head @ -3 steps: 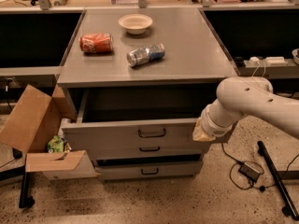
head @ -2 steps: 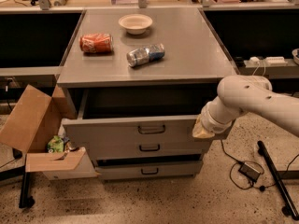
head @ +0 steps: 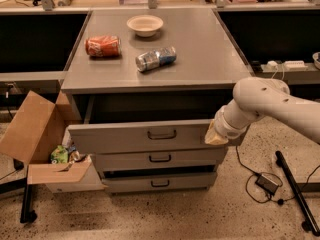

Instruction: Close top drawer

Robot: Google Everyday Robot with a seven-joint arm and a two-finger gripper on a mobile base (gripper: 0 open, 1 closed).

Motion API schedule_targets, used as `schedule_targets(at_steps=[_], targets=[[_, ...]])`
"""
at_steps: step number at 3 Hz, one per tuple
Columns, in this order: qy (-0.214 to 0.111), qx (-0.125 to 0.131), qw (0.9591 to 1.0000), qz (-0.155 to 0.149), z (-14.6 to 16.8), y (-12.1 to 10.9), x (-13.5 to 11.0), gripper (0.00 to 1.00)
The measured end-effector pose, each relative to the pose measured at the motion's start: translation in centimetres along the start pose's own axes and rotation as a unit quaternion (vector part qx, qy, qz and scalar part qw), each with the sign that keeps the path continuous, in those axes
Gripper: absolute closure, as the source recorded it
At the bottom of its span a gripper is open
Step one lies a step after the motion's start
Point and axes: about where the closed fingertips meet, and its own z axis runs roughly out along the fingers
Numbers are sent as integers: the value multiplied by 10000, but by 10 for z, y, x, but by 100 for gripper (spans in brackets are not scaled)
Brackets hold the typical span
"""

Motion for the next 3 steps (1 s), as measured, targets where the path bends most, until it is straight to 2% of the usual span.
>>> schedule_targets(at_steps=[2,3], targets=[[-71,-44,9999,-62,0,-3,-4,4],[-77,-103,9998,-152,-2,1,-7,0]])
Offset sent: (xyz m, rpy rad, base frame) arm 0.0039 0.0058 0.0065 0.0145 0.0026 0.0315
